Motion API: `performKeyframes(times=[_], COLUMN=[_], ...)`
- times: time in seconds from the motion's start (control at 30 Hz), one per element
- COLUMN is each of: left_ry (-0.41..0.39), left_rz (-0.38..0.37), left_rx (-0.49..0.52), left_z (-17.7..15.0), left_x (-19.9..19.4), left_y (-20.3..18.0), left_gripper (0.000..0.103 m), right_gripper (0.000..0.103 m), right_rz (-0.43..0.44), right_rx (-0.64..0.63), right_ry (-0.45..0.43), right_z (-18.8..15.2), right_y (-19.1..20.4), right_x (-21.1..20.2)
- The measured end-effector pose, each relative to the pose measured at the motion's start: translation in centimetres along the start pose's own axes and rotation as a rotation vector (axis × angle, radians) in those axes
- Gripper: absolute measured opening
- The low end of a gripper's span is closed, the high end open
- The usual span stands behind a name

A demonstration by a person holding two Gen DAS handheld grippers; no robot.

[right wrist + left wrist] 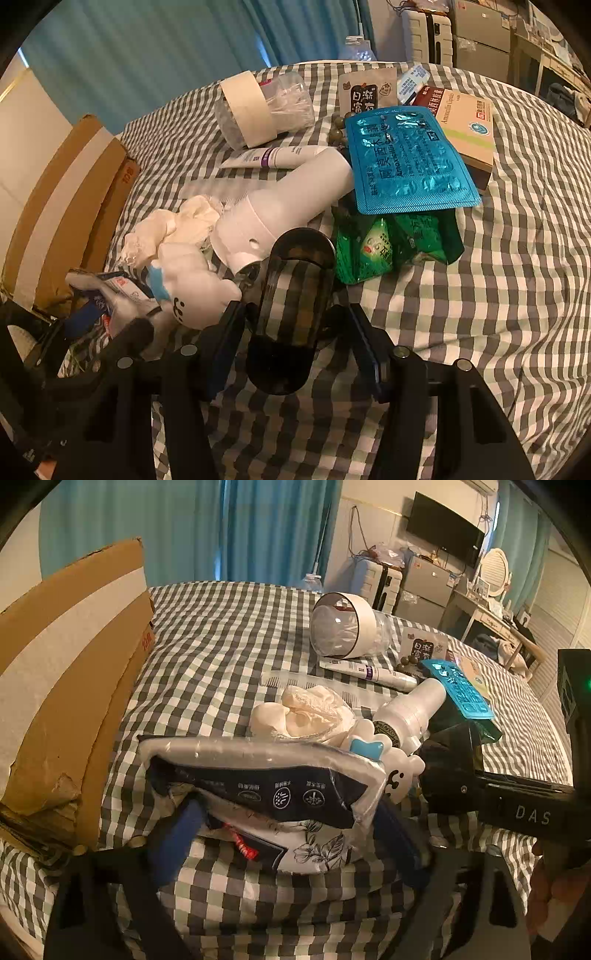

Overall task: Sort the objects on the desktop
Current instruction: 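Grasp the tissue pack with the left tool while the right tool grasps the black cup, then carry the tissue pack and black cup into the cardboard box and release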

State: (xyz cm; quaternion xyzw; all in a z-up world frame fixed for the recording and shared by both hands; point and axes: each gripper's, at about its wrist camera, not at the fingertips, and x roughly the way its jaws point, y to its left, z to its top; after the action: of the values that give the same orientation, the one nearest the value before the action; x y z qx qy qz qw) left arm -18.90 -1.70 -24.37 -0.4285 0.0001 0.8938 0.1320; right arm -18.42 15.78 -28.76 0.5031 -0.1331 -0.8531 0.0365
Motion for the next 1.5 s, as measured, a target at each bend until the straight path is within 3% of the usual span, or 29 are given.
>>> performKeyframes(times=[0.07, 0.13, 0.23, 0.37, 0.4, 0.43, 0.77, 1.2, 1.5], left_ry=[0.009, 0.014, 0.032, 0.055, 0.061, 0.067, 0.045, -0.076, -0.110], left_rz=[-0.008, -0.030, -0.030, -0.012, -0.010, -0.011, 0.007, 0.021, 0.033], left_rx=[0.009, 0.038, 0.083, 0.112, 0.101, 0.087, -0.005, 0.014, 0.002], left_z=[0.0, -0.2, -0.7, -2.0, -2.2, -2.3, -3.4, -4.1, -4.2], left_x=[0.1, 0.0, -0.3, -0.9, -1.2, -1.4, -6.4, -13.1, -15.2], left_y=[-0.1, -0.4, -1.2, -1.4, -1.2, -1.0, -0.4, -2.3, -2.3], left_gripper=[0.082, 0.055, 0.034, 0.026, 0.017, 0.015, 0.012, 0.012, 0.012], right_gripper=[0.056, 0.055, 0.054, 0.053, 0.053, 0.053, 0.050, 0.049, 0.049], right_rz=[-0.007, -0.015, -0.023, -0.016, -0.013, -0.010, -0.001, 0.056, 0.070], right_rx=[-0.005, -0.008, -0.012, 0.008, 0.012, 0.015, -0.019, -0.032, -0.063], right_ry=[0.003, 0.003, 0.002, -0.001, 0.000, 0.001, -0.034, -0.121, -0.137], right_z=[-0.1, -0.4, -0.8, -1.5, -1.5, -1.8, -3.7, -5.4, -6.4], right_y=[0.0, 0.1, 0.0, -0.1, -0.1, -0.1, 1.3, 1.9, 2.6], right_x=[-0.1, -0.2, -0.8, -1.9, -2.1, -2.5, -7.0, -12.7, -14.5])
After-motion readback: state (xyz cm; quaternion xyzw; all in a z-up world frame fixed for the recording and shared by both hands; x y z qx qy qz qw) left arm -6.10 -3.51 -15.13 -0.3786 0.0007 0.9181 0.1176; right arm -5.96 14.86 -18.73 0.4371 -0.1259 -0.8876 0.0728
